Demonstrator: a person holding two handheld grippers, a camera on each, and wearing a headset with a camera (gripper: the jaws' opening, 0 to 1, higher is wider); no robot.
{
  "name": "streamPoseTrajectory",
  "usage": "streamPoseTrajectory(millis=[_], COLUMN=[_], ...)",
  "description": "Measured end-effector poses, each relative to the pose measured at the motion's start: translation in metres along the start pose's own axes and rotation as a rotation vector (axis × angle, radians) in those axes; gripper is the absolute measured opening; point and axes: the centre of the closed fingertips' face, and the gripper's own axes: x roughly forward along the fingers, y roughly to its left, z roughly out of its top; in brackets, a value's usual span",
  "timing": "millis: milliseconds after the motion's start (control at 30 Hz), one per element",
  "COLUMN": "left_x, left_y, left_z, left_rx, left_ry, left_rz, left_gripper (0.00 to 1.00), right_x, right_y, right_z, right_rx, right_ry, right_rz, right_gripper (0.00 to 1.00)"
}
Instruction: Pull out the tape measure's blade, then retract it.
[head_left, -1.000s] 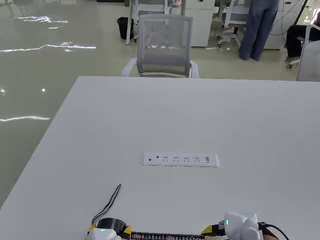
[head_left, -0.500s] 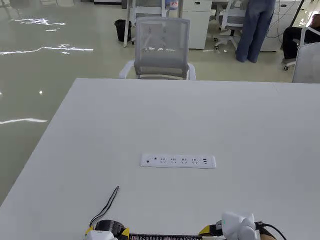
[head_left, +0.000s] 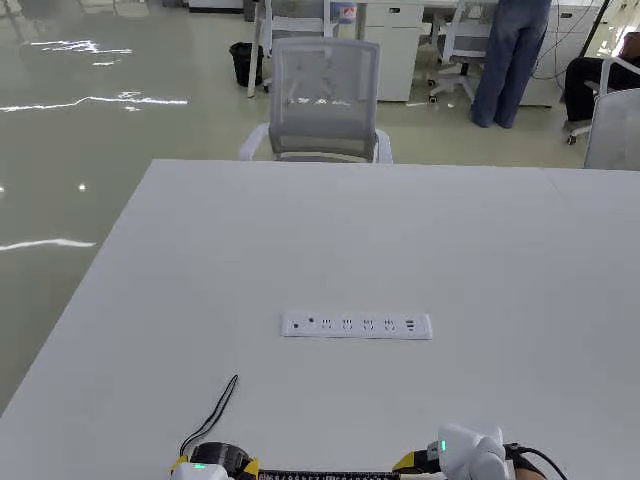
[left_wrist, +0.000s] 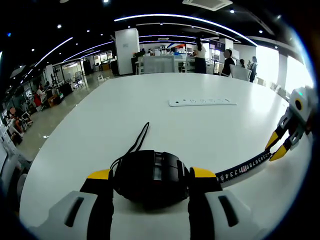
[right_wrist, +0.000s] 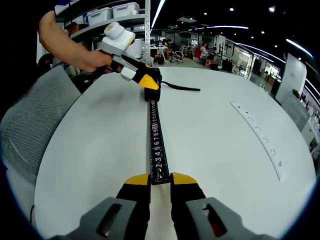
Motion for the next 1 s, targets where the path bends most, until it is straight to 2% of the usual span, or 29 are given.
streamPoseTrajectory(millis=[433,1000], left_x=[0.0004,0.0013], left_y=[-0.0008,0.0000], left_z=[-0.0010,-0.0024], left_rx=[0.017,0.008], left_ry=[0.001,0.004], left_rz=[0.002,-0.003], left_gripper=[0.57,0.57], right_x=[-0.0005,0.0030], right_y=[0.0004,0.0009], right_z=[0.0011,0.0030], right_rx=[0.000,-0.003], right_ry=[0.001,0.003], right_rz=[-0.001,0.003], right_gripper=[0.13,0.14])
